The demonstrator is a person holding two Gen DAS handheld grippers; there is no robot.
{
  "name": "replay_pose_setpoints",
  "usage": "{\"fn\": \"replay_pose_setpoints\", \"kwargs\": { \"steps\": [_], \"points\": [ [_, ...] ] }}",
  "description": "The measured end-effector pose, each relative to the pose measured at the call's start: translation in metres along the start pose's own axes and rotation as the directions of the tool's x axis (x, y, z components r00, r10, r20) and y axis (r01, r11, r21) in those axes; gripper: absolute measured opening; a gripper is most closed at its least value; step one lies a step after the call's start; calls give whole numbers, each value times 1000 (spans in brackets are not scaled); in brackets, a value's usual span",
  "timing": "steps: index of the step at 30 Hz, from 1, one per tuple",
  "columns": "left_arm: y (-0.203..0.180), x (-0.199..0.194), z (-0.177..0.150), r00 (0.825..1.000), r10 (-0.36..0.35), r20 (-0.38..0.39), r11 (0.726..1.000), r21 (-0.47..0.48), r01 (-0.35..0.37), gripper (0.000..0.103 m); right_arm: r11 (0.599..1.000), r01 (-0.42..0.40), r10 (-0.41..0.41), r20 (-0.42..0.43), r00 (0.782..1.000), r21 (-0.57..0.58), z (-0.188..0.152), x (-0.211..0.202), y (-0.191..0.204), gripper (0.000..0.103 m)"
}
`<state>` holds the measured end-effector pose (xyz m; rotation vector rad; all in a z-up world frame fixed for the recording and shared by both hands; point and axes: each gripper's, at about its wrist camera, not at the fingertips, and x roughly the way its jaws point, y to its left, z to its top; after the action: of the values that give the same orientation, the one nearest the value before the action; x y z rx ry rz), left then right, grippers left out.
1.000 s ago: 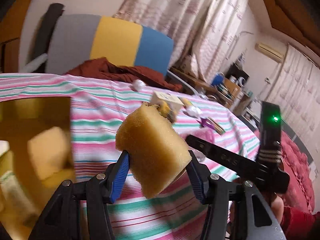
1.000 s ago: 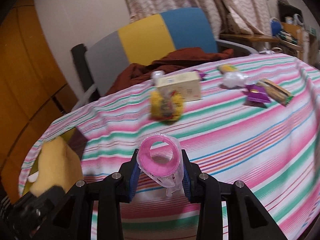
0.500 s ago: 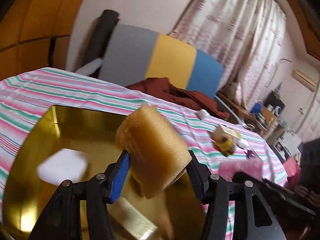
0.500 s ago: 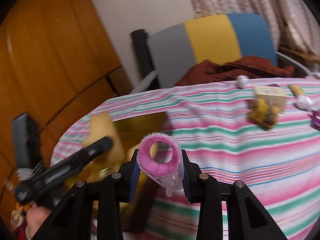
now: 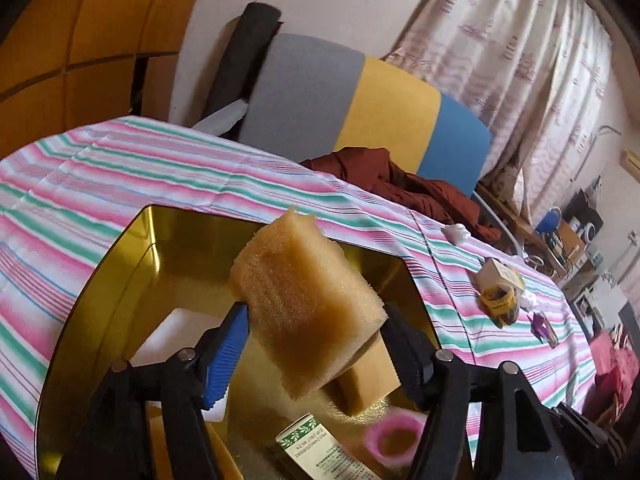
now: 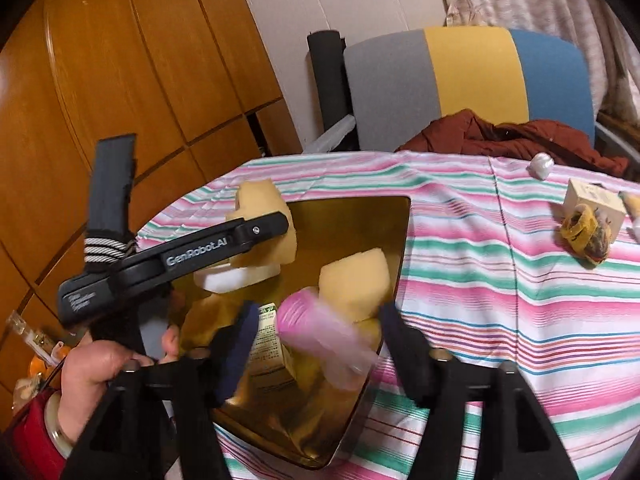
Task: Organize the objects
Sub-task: 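Carry the sponge to the tray and open the left gripper while the right gripper carries the roller, then move both grippers back from the gold tray toward the remaining items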
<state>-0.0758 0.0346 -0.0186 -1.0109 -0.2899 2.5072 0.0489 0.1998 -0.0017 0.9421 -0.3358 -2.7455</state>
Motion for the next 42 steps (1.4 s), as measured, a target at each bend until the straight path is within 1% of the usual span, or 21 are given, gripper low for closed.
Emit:
{"fn": "replay_pose_setpoints", "kwargs": {
  "steps": [4, 6, 9, 12, 14, 17, 21, 23, 26, 29, 33, 37, 42],
  "points": [
    [6, -5, -2, 1000, 6, 9, 999, -50, -5, 71, 1000, -3, 3, 15, 1000, 7, 0, -6, -3, 68],
    [8, -12, -3, 999, 18, 31, 997, -70, -16, 72, 1000, 2, -2, 17, 1000, 13, -1, -6, -5, 69],
    [8, -20, -3, 998, 42, 57, 996, -77, -38, 73, 1000, 4, -4, 17, 1000, 28, -3, -8, -10, 69],
    [6, -29, -3, 994, 67, 84, 996, -68, -61, 77, 999, 8, -9, 18, 1000, 38, -5, -9, -13, 70],
    [3, -29, -2, 993, 72, 96, 997, -45, -68, 81, 999, 9, -11, 23, 1000, 47, -5, -11, -16, 71],
    [0, -26, 3, 993, 91, 80, 996, -18, -90, 81, 997, 13, -16, 32, 999, 70, -6, -14, -22, 73],
    [6, -33, 3, 992, 75, 100, 995, -76, -67, 81, 995, 20, -24, 43, 999, 94, -6, -17, -31, 74],
    [8, -37, 0, 991, 81, 108, 991, -112, -69, 81, 993, 28, -34, 51, 998, 110, -6, -20, -37, 75],
    [13, -39, -8, 994, 69, 88, 983, -176, -53, 81, 989, 36, -44, 52, 998, 145, -8, -23, -47, 76],
    [12, -37, -15, 996, 59, 62, 978, -203, -45, 81, 982, 45, -56, 52, 997, 183, -11, -25, -58, 77],
    [-3, -35, -23, 996, 72, 46, 986, -156, -64, 81, 973, 60, -74, 52, 996, 222, -12, -28, -72, 79],
    [-26, -34, -28, 997, 66, 45, 995, -71, -63, 81, 967, 85, -100, 52, 994, 241, -14, -32, -84, 80],
    [-63, -34, -35, 999, 23, 34, 998, 50, -24, 81, 957, 134, -148, 36, 988, 259, -16, -35, -101, 80]
  ]
}}
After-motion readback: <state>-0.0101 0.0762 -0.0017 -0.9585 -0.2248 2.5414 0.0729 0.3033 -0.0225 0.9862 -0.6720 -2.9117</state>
